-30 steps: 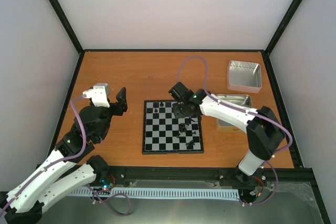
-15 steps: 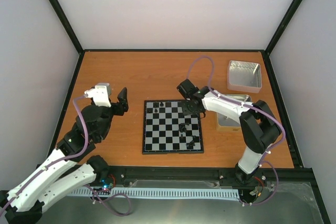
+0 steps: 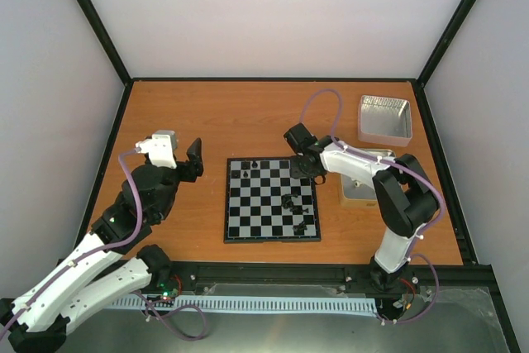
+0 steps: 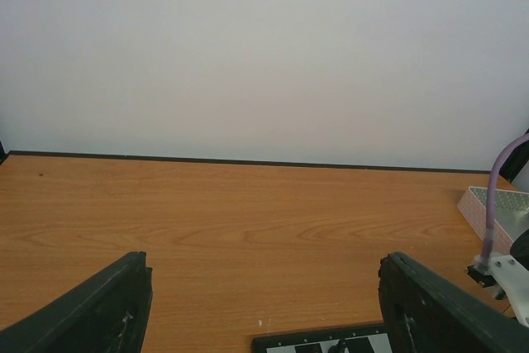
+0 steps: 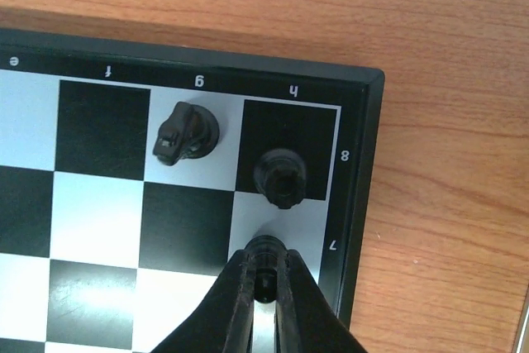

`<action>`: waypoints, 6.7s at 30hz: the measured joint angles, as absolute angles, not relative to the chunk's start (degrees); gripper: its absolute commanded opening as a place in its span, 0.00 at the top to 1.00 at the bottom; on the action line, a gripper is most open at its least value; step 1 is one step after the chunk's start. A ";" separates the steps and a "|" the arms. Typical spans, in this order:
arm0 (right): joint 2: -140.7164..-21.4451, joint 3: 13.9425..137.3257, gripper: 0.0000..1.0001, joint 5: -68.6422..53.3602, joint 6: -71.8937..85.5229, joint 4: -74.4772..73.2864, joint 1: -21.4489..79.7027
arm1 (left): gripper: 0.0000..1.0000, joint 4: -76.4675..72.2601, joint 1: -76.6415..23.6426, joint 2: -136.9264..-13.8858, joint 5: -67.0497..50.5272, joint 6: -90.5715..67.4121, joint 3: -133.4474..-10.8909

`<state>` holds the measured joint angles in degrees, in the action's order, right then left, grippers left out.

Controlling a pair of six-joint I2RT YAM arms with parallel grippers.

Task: Set up the chess pieces on the board
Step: Place the chess piece on the chessboard, then pick up the chess piece from the chessboard, then place the chess piece on the chessboard.

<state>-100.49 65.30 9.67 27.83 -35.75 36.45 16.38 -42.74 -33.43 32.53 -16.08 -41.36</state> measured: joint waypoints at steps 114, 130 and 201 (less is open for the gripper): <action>-80.20 44.91 0.89 5.23 32.49 -37.91 49.28 | 0.22 16.32 -42.74 -36.12 23.94 -20.32 -40.45; -57.25 37.10 0.87 -6.87 14.41 -6.57 49.28 | 0.38 8.99 -42.74 -56.71 -19.38 -34.28 -43.20; -52.18 25.82 0.50 8.80 34.24 -15.35 39.42 | 0.99 15.92 -50.52 -103.77 1.04 -25.10 -71.79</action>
<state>-52.18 25.82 8.80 34.24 -15.35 39.42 15.92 -50.52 -103.77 1.04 -25.10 -71.79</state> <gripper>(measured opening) 0.499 0.063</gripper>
